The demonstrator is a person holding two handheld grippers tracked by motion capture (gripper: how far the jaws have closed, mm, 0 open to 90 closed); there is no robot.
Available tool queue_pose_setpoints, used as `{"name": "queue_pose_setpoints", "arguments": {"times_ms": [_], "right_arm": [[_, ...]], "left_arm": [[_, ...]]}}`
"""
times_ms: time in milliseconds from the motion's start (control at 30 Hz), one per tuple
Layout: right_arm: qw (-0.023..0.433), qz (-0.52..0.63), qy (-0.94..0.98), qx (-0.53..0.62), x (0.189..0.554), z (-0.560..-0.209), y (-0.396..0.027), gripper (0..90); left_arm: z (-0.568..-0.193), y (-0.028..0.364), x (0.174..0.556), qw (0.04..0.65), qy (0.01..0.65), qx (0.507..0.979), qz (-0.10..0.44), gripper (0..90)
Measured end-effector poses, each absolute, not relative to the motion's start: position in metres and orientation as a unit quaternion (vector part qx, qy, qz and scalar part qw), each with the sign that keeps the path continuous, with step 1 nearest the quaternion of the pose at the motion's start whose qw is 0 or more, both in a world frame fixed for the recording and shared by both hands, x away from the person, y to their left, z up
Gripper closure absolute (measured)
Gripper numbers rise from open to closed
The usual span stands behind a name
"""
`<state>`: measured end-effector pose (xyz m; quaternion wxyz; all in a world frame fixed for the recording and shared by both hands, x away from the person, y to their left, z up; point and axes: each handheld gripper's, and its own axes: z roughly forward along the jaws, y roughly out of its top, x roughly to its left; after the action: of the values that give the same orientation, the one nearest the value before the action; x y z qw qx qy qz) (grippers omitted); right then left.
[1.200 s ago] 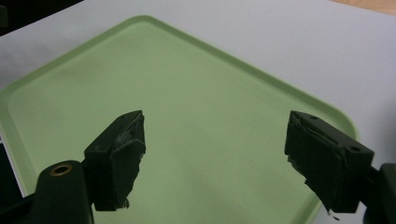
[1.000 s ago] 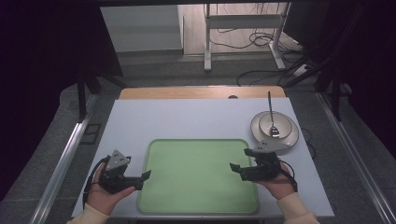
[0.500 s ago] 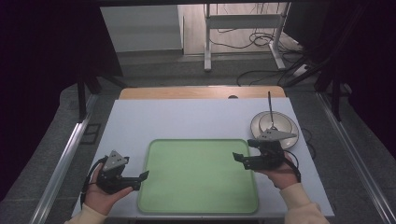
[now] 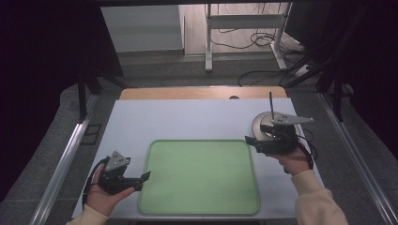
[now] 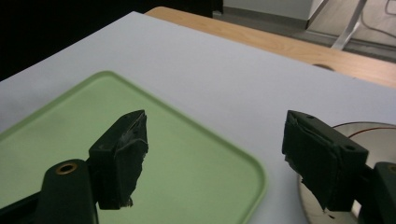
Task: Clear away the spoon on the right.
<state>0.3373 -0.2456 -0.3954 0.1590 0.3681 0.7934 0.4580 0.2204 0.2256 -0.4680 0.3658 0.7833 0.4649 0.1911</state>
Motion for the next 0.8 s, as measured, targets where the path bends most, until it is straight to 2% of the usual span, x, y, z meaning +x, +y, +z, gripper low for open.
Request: {"name": "queue_pose_setpoints", "arguments": {"times_ms": [567, 800], "right_arm": [[0.177, 0.439, 0.787, 0.395, 0.373, -0.39, -0.279, 22.2], [0.168, 0.435, 0.781, 0.415, 0.39, -0.393, -0.287, 21.9]], "left_arm": [[-0.469, 0.225, 0.221, 0.366, 0.463, 0.785, 0.19, 12.2], [-0.469, 0.226, 0.221, 0.366, 0.464, 0.784, 0.188, 12.1]]}}
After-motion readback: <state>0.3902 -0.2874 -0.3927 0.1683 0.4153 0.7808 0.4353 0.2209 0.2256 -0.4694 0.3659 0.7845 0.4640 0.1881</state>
